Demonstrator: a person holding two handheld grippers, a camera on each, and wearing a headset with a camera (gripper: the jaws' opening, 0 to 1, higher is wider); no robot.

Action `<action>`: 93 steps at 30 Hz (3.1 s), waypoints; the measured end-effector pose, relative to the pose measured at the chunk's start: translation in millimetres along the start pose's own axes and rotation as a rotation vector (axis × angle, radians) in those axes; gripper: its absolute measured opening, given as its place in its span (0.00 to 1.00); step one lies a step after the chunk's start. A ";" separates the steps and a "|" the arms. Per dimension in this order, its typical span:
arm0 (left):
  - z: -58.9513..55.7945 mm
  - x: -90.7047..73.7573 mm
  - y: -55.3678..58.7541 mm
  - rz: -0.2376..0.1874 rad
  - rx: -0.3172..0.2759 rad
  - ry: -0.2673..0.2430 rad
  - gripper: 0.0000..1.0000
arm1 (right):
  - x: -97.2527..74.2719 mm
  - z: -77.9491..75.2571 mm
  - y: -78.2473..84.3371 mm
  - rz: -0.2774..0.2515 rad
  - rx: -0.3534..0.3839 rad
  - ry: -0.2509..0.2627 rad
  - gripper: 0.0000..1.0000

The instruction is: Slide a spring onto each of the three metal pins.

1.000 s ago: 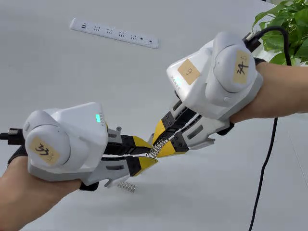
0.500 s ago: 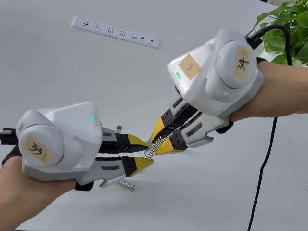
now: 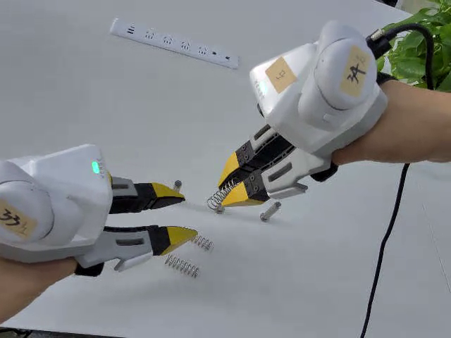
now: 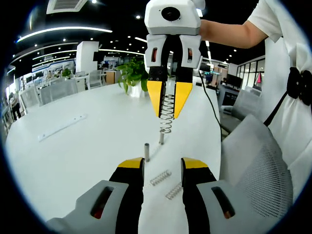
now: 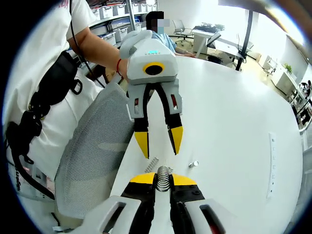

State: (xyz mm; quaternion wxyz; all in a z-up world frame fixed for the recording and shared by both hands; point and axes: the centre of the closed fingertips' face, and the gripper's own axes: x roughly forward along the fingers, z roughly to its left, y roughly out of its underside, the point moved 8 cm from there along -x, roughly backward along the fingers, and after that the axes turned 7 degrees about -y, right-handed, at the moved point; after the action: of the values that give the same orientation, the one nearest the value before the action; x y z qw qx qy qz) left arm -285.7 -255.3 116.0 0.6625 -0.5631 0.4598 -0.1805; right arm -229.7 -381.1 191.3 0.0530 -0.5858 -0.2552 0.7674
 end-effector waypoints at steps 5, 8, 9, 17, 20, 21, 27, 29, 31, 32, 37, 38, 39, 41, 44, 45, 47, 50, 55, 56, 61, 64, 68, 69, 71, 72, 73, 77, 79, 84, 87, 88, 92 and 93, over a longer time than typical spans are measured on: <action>6.9 -9.0 9.2 0.012 -0.014 -0.028 0.36 | 1.3 -11.5 -2.5 0.014 0.015 0.034 0.07; 11.1 -13.0 13.7 0.013 -0.020 -0.042 0.39 | 2.7 -18.5 -5.1 0.018 0.030 0.049 0.07; 12.0 -13.7 15.1 0.015 -0.022 -0.043 0.40 | 3.5 -20.6 -5.7 0.020 0.033 0.051 0.07; 19.3 -16.2 26.6 0.031 -0.012 -0.048 0.57 | 16.3 -42.9 -10.2 0.040 0.061 0.065 0.07; 20.0 -16.4 30.4 0.029 -0.012 -0.047 0.66 | 20.8 -48.6 -11.1 0.049 0.069 0.069 0.07; 20.3 -16.4 31.3 0.028 -0.015 -0.046 0.68 | 21.8 -49.7 -11.2 0.051 0.071 0.067 0.07; 20.2 -15.6 34.5 0.019 -0.038 -0.037 0.79 | 29.3 -56.7 -10.0 0.068 0.086 0.069 0.07; 19.9 -15.0 35.4 0.015 -0.039 -0.032 0.81 | 31.7 -58.7 -9.2 0.077 0.088 0.072 0.07; 19.8 -14.4 36.2 0.009 -0.034 -0.027 0.82 | 34.5 -59.9 -8.2 0.083 0.092 0.066 0.07; 20.0 -14.2 36.3 0.005 -0.034 -0.026 0.82 | 36.0 -60.5 -7.8 0.085 0.094 0.064 0.07; 21.2 -12.9 37.8 -0.004 -0.045 -0.022 0.87 | 44.5 -69.2 -4.7 0.093 0.107 0.058 0.07; 21.5 -12.8 38.1 -0.005 -0.050 -0.020 0.87 | 46.1 -70.3 -4.1 0.095 0.109 0.058 0.07; 21.6 -12.6 38.6 -0.006 -0.052 -0.019 0.87 | 47.1 -70.6 -4.0 0.097 0.109 0.057 0.07; 22.0 -11.9 40.2 -0.004 -0.053 -0.018 0.88 | 50.3 -72.5 -2.9 0.105 0.111 0.054 0.07; 22.8 -10.9 41.8 0.001 -0.059 -0.018 0.90 | 54.3 -76.6 -1.2 0.115 0.111 0.051 0.07; 23.3 -10.7 42.4 0.001 -0.061 -0.019 0.90 | 55.8 -75.4 -1.6 0.118 0.110 0.047 0.07; 23.6 -10.6 42.9 0.001 -0.065 -0.018 0.91 | 58.4 -75.6 -1.3 0.127 0.106 0.045 0.07; 23.5 -10.0 43.8 0.004 -0.062 -0.015 0.91 | 61.4 -76.2 -0.9 0.139 0.098 0.046 0.07; 23.6 -9.3 44.1 0.000 -0.059 -0.014 0.92 | 63.7 -77.1 -0.8 0.144 0.096 0.041 0.07; 23.5 -9.0 44.2 -0.002 -0.061 -0.013 0.92 | 63.9 -77.4 -0.7 0.146 0.096 0.041 0.07; 22.9 -8.0 44.9 -0.003 -0.063 -0.012 0.92 | 65.8 -78.5 -0.1 0.151 0.096 0.035 0.07; 23.0 -7.6 45.5 -0.002 -0.064 -0.012 0.92 | 66.5 -79.1 0.1 0.150 0.098 0.035 0.07; 23.3 -7.5 45.9 -0.004 -0.068 -0.013 0.92 | 67.4 -79.9 0.2 0.150 0.099 0.033 0.07; 23.2 -7.5 46.0 -0.004 -0.069 -0.012 0.92 | 67.8 -80.1 0.6 0.153 0.098 0.032 0.07; 23.2 -7.3 45.8 -0.007 -0.070 -0.012 0.92 | 68.7 -80.7 1.1 0.154 0.097 0.032 0.07; 23.1 -7.1 45.6 -0.009 -0.072 -0.012 0.92 | 69.1 -81.0 1.0 0.153 0.099 0.032 0.07; 23.0 -7.0 45.6 -0.009 -0.074 -0.011 0.91 | 69.3 -81.2 1.0 0.152 0.099 0.032 0.07; 22.7 -5.7 45.4 -0.011 -0.075 -0.009 0.91 | 70.7 -81.3 1.2 0.156 0.098 0.027 0.07; 22.7 -5.3 45.0 -0.014 -0.076 -0.008 0.91 | 71.1 -81.2 1.6 0.158 0.096 0.026 0.07; 22.5 -4.3 44.6 -0.016 -0.079 -0.007 0.91 | 72.8 -82.7 3.1 0.163 0.093 0.024 0.07; 22.0 -4.0 44.2 -0.019 -0.082 -0.006 0.91 | 73.2 -83.4 3.7 0.164 0.094 0.024 0.07; 22.0 -3.8 44.4 -0.019 -0.082 -0.006 0.91 | 73.2 -83.4 3.6 0.163 0.095 0.024 0.07; 21.4 -2.8 44.6 -0.019 -0.085 -0.002 0.91 | 74.3 -83.4 3.7 0.164 0.096 0.020 0.07; 21.4 -2.8 44.4 -0.020 -0.086 -0.002 0.91 | 74.7 -83.5 3.6 0.164 0.095 0.019 0.07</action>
State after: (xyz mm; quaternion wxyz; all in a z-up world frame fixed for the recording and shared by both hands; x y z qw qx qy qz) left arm -282.1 -227.5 75.3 0.6364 -0.5958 0.4608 -0.1667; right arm -174.7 -328.2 109.2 0.0201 -0.6089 -0.1690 0.7748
